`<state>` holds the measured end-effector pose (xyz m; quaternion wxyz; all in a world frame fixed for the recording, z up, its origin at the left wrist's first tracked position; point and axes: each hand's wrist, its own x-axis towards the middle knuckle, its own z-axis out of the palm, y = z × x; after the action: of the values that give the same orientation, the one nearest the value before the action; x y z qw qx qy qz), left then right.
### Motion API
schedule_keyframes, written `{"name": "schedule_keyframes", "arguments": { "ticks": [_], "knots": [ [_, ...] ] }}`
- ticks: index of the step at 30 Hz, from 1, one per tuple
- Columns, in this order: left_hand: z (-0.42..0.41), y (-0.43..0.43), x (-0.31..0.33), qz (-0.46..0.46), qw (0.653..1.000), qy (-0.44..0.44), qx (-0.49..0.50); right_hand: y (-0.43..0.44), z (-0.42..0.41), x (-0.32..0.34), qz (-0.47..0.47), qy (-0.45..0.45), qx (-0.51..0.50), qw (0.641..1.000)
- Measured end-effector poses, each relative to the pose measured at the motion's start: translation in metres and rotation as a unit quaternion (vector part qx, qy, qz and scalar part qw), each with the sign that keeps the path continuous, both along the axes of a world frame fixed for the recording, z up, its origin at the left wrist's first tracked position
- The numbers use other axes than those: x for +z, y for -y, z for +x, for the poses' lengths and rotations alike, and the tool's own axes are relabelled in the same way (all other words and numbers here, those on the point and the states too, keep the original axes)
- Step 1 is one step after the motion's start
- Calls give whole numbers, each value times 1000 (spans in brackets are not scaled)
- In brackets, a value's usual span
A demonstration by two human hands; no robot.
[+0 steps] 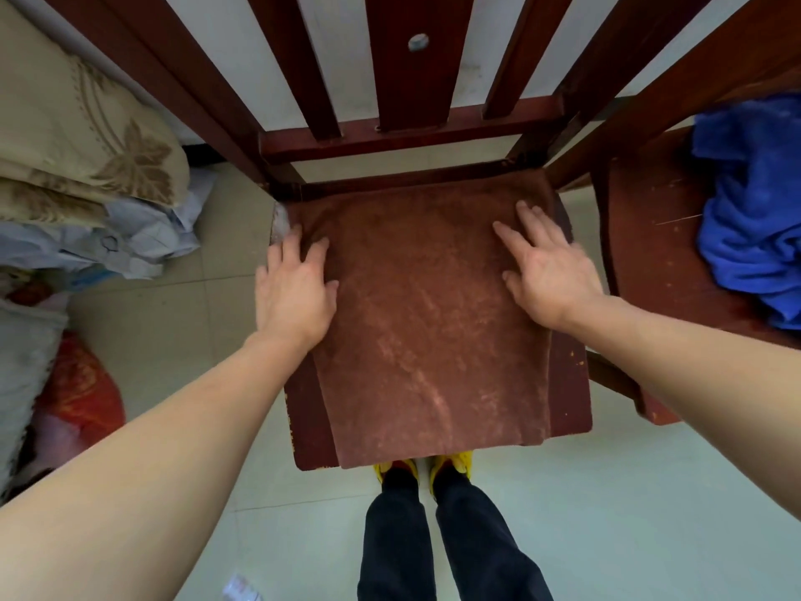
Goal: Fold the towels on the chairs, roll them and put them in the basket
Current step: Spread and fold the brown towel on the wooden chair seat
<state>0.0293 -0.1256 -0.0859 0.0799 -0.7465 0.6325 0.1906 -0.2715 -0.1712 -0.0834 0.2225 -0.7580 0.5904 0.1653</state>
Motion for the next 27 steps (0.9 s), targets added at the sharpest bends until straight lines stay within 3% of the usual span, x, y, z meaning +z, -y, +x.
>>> {"name": "schedule_keyframes", "arguments": {
  "ticks": [3,7,11,16,19,23,27],
  "knots": [
    [1,-14,1,2,1000,5,1,-15,-1,3,20,-12,10,1000],
    [8,-1,9,-59,990,-60,109,-7,-1,13,-74,61,-77,992],
    [8,17,5,-68,992,-8,-107,20,3,8,-40,7,-16,999],
    [10,30,0,-15,999,21,-25,39,1,7,-29,0,-85,996],
    [4,20,3,-42,997,23,-52,25,5,12,-87,18,-9,996],
    [3,6,-4,26,996,13,-83,4,7,3,0,-10,46,999],
    [10,23,-2,48,997,19,-58,16,4,1,10,-7,27,1000]
  ]
}}
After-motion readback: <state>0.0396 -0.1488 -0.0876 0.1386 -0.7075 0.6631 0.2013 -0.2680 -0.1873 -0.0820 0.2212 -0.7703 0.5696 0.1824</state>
